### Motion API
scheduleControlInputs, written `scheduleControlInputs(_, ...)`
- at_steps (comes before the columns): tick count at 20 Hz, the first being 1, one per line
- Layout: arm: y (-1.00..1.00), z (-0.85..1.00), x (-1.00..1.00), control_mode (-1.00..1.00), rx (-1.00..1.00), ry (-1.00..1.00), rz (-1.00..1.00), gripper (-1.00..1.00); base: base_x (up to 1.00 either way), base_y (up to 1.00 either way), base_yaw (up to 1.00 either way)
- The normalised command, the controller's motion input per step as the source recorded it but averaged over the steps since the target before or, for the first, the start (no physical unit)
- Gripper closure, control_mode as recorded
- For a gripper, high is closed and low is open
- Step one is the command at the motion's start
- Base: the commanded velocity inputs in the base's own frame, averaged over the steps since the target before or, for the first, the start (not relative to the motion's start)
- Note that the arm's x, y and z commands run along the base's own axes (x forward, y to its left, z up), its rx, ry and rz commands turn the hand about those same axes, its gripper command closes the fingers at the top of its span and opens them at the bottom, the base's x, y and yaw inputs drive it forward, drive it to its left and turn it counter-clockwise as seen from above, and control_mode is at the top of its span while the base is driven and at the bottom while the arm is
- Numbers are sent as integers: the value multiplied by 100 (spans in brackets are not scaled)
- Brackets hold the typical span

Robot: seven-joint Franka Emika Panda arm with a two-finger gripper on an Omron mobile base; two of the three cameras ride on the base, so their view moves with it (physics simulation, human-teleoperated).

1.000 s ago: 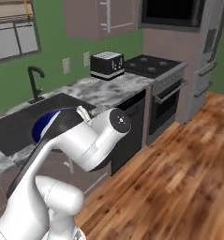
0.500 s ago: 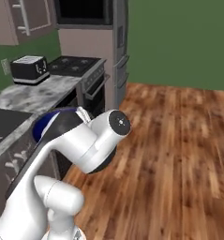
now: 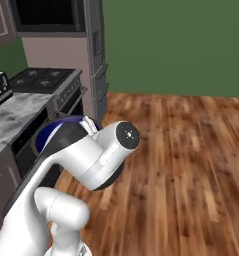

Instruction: Place the bowl containing the corn and tomato in the microwave. Close the microwave door and press the start button to microwave the meal.

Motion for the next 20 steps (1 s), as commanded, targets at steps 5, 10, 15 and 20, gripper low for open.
scheduleControlInputs(5,0,0,0,100,0,0,0,100,100,-47,3)
scheduleControlInputs(10,0,0,0,100,0,0,0,100,100,-66,20)
scheduleControlInputs(15,0,0,0,100,0,0,0,100,100,-36,47)
scheduleControlInputs(20,0,0,0,100,0,0,0,100,100,-13,63)
